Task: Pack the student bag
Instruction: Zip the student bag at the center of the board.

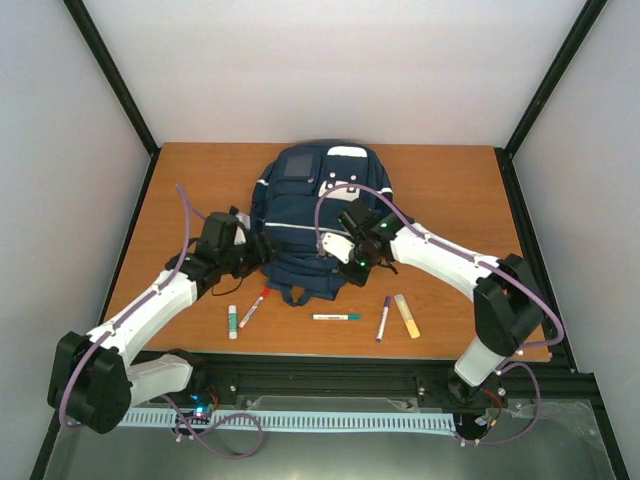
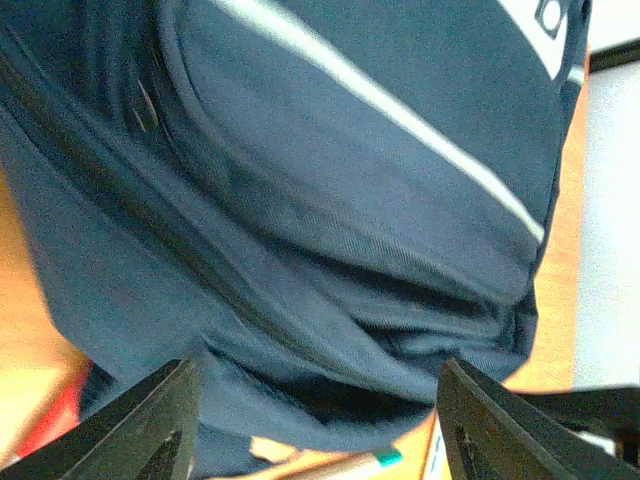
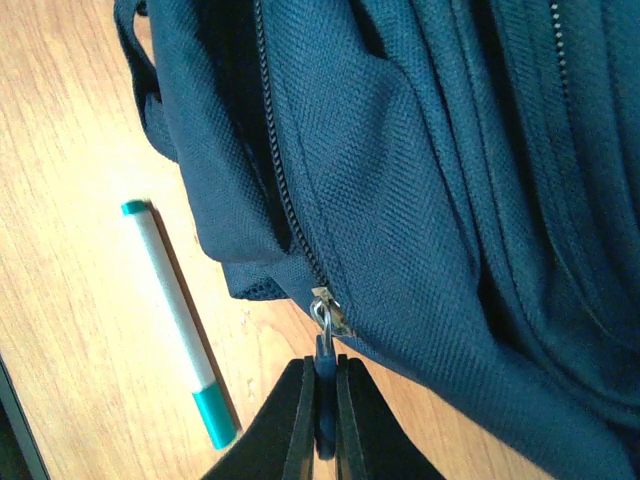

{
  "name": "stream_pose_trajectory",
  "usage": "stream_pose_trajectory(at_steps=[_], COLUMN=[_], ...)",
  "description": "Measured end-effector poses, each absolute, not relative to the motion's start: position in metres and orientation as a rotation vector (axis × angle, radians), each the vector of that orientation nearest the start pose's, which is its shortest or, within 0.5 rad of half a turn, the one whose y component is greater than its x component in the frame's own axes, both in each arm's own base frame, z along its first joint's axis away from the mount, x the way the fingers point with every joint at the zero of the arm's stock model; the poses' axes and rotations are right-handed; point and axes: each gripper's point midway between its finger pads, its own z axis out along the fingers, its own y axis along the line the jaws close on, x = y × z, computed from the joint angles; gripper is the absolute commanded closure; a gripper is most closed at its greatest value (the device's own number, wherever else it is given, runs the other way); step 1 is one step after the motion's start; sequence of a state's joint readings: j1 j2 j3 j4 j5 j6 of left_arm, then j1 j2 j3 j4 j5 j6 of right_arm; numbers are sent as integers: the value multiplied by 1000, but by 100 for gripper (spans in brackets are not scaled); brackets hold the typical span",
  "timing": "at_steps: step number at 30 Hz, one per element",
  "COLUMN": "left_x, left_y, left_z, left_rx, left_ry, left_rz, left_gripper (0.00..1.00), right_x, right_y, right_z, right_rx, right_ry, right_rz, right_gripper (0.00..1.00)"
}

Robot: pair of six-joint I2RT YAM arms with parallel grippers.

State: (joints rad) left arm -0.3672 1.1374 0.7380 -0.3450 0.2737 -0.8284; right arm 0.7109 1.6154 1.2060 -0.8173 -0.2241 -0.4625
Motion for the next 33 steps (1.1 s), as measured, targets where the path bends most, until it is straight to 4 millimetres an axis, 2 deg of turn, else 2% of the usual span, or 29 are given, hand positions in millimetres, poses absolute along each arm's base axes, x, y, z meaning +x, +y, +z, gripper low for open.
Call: stream_pose_trajectory(at_steps=[3,6,14,20,23,26,33], left_x=[277,266,271,277,281,281,281], left_y=[-180,-195,-222,-244,-248,-250,-250], left_z=[139,136,117,104,103,103,103], left_rx=[-431,-448,-508,-509,-516,-516,-493], left_ry=[2492,2524,2576,2619,2616,2621,2619], left_rz=[-941,-996,-1057,-1065,-1069,-1069,-1054], left_gripper=[33,32,36,53,70,83,94], right_x=[248,246,242,241,240,238,240], right_y=[279,286,290,289,289,287,278], right_z=[102,97,97,97,96,96,95], right_rx=[-1622,-1634,-1638,-1640,-1641,-1641,-1626], right_ry=[2315,2323,2326,2330,2331,2324,2301], right_rz=[410,448,485,491,490,488,464], right_gripper=[97,97,97,97,97,97,97])
